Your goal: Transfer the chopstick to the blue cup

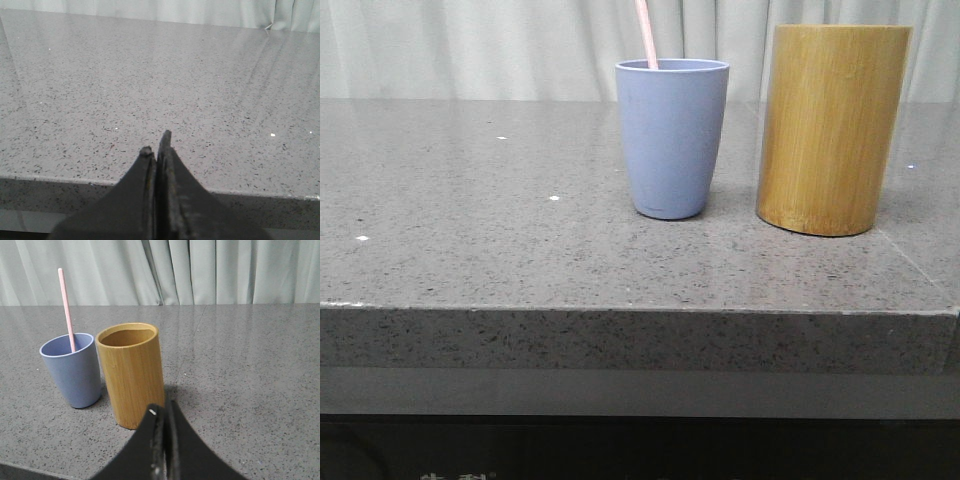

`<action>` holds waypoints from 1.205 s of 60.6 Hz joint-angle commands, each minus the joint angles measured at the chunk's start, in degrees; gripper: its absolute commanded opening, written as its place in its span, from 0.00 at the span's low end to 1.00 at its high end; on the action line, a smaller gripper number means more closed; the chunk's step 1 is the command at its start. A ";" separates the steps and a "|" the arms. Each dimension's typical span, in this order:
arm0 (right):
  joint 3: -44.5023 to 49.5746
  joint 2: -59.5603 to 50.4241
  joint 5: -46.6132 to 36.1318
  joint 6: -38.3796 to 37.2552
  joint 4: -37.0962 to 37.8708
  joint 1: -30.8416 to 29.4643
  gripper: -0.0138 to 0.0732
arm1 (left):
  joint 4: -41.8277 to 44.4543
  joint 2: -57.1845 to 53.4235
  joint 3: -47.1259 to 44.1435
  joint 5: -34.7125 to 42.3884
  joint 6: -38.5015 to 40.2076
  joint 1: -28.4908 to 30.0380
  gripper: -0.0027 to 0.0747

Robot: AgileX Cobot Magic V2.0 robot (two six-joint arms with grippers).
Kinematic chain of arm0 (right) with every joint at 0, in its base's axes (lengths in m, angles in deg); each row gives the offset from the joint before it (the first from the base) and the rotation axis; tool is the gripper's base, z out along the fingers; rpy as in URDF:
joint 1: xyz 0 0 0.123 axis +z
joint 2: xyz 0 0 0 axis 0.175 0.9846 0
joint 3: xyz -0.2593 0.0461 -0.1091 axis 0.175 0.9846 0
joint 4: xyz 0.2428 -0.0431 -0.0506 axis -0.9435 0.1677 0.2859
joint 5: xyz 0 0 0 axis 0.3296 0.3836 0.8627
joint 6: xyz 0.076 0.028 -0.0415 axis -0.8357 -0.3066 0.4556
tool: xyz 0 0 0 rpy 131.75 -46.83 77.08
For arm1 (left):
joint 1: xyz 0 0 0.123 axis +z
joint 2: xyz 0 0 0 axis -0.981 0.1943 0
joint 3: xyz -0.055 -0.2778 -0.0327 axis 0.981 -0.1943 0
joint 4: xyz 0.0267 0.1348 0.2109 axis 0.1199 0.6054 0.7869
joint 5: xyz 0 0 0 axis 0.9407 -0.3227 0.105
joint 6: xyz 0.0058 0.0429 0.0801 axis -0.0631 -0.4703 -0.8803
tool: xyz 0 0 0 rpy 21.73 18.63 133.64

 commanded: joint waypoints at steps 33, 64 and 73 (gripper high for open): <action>9.74 -4.95 -11.78 0.63 6.31 -7.02 0.08 | -0.38 -1.46 -0.50 4.97 -0.17 0.16 0.01; 22.95 -5.93 -19.60 0.63 6.18 -11.99 0.08 | -0.38 -1.35 -0.50 4.97 -0.17 0.16 0.01; 22.95 -5.93 -19.60 0.63 6.18 -11.99 0.08 | -0.38 -1.35 -0.50 4.97 -0.17 0.16 0.01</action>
